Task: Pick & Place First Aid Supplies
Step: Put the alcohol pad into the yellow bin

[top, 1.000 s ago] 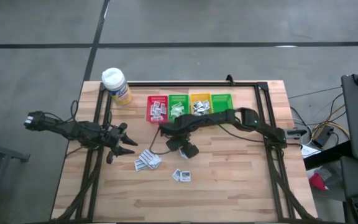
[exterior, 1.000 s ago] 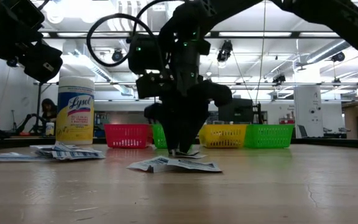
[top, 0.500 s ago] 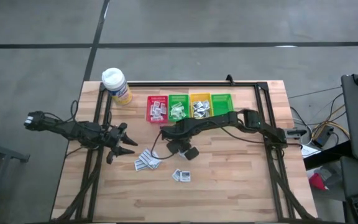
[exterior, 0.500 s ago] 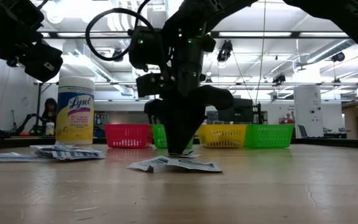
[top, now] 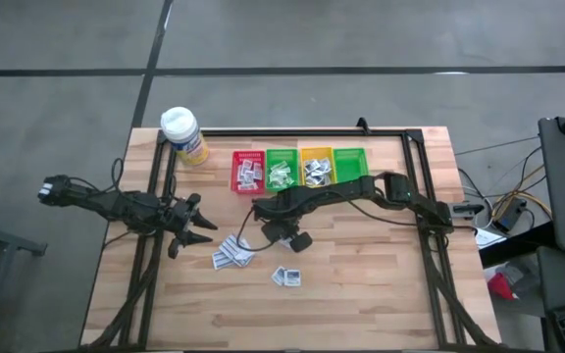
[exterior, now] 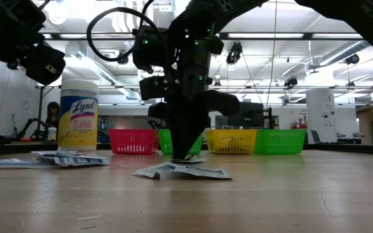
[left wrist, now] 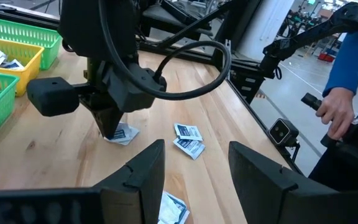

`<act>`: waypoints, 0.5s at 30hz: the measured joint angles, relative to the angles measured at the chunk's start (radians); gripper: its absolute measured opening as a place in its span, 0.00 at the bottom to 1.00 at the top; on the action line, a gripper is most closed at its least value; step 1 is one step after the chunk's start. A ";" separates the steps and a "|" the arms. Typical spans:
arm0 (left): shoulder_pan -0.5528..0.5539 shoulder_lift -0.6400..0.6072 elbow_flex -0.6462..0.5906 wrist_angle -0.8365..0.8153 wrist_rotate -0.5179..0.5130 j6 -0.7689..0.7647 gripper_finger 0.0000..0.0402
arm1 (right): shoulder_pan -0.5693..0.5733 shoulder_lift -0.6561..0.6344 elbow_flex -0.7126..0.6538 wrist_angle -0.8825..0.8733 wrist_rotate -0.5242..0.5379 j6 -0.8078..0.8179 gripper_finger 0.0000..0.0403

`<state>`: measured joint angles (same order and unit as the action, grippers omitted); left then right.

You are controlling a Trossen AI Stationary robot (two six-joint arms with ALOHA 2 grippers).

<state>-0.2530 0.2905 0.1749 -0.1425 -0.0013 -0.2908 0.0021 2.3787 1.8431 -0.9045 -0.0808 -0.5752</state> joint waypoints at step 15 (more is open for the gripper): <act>0.000 0.000 0.000 0.000 0.000 0.000 0.43 | -0.009 0.003 0.111 -0.114 0.006 0.026 0.02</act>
<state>-0.2527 0.2905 0.1749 -0.1425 -0.0013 -0.2913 -0.0074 2.3816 1.9542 -1.0183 -0.0751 -0.5491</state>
